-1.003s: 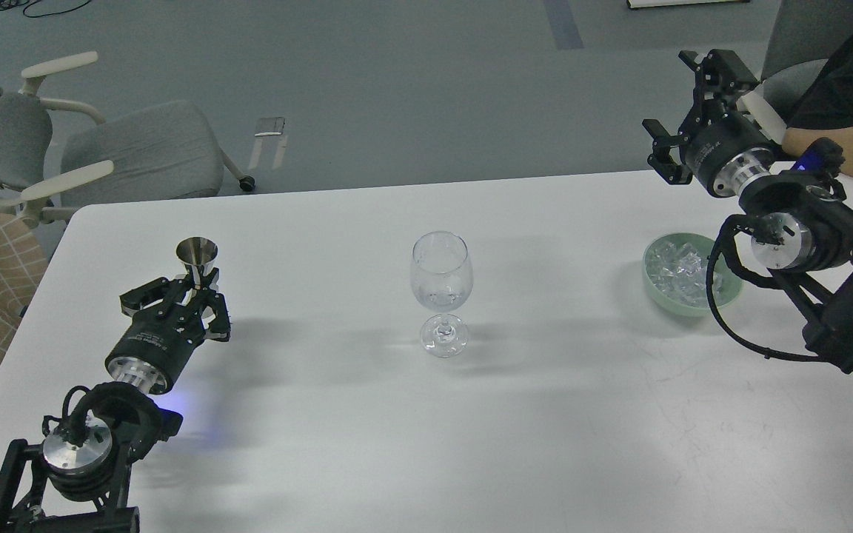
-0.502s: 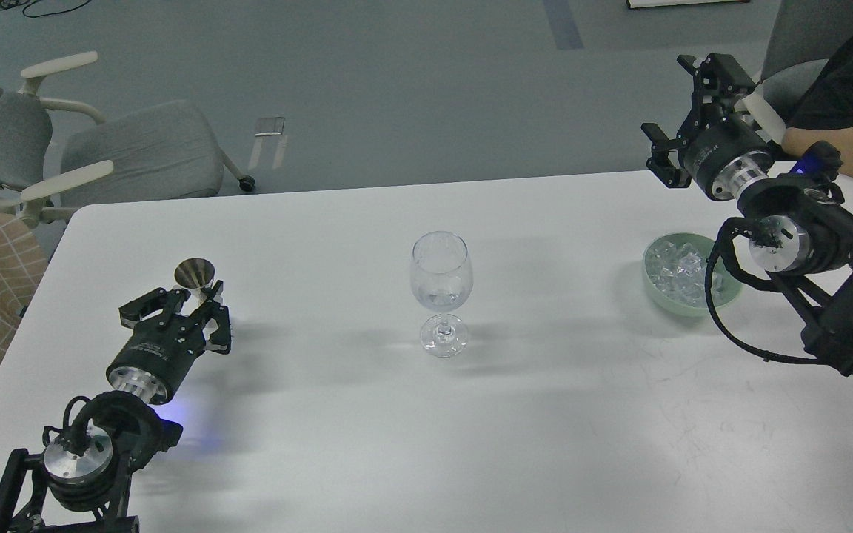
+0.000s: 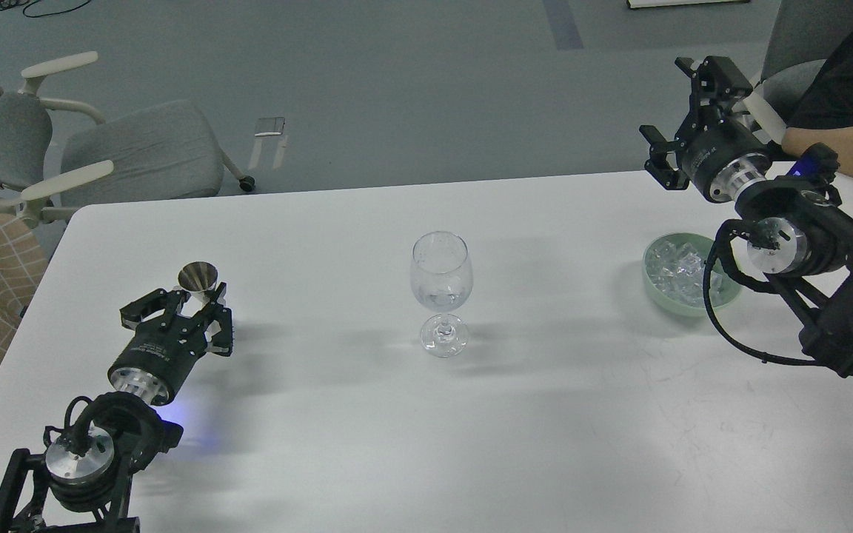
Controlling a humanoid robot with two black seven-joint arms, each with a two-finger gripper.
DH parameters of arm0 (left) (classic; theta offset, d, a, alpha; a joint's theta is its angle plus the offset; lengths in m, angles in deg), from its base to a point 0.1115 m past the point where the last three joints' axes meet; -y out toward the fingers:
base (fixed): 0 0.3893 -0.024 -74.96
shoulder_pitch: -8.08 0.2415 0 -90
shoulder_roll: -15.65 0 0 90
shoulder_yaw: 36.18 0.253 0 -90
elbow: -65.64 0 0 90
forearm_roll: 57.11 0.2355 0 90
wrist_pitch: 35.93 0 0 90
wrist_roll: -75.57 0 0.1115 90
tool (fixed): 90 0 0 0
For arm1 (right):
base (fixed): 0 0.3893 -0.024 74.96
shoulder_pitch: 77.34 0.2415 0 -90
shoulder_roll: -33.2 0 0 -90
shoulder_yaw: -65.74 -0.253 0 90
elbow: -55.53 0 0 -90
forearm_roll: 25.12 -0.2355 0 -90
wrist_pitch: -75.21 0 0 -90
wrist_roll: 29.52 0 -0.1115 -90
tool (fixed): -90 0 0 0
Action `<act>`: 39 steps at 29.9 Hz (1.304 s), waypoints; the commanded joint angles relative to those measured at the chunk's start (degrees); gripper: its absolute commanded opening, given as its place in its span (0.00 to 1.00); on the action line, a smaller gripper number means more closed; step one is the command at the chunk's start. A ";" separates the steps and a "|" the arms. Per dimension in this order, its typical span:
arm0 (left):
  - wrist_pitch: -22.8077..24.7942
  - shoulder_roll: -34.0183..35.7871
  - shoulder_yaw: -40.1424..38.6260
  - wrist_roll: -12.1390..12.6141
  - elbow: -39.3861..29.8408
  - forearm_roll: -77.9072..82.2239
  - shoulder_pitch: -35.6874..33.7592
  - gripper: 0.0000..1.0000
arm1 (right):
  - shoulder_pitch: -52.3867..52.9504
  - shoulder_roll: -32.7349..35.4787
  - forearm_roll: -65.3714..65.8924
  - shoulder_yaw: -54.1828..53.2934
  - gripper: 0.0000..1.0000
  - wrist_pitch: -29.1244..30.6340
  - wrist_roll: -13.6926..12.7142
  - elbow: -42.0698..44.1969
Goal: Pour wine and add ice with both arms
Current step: 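Lower the jigger onto the table and open the left gripper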
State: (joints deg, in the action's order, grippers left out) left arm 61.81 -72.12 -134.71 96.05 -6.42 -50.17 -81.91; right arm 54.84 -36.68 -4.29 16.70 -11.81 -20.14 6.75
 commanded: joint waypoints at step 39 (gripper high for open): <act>-0.10 0.94 -0.09 0.53 0.00 0.18 0.60 0.98 | -0.09 0.00 0.00 0.00 1.00 -0.09 -0.07 0.00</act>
State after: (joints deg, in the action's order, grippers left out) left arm 61.49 -71.46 -134.56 96.21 -6.43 -49.88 -81.82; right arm 54.76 -36.68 -4.29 16.70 -11.89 -20.13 6.82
